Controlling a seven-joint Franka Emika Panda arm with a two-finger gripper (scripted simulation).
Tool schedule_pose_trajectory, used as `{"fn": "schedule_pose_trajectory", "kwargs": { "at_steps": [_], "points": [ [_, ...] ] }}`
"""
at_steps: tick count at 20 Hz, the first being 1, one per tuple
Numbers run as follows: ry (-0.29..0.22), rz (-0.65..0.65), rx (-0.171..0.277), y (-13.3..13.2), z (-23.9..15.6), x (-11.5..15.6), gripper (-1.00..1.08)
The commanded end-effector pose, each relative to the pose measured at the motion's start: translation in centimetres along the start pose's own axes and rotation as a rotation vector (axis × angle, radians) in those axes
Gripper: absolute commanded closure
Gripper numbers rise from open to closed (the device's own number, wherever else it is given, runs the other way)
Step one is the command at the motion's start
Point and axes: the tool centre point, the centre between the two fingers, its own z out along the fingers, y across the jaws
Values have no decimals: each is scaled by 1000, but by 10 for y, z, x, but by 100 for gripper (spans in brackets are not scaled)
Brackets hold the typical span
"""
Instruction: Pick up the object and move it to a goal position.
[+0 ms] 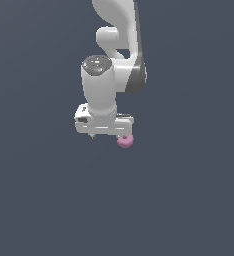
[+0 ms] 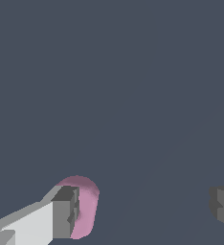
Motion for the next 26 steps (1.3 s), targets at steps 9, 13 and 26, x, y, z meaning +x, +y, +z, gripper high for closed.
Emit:
{"fn": "schedule_pose_trajectory", "kwargs": {
  "at_steps": [9, 13, 26],
  "points": [
    [-10, 59, -1, -30, 30, -24, -92],
    [-17, 102, -3, -51, 51, -44, -92],
    [-29, 181, -8, -84, 86, -85, -92]
  ]
}}
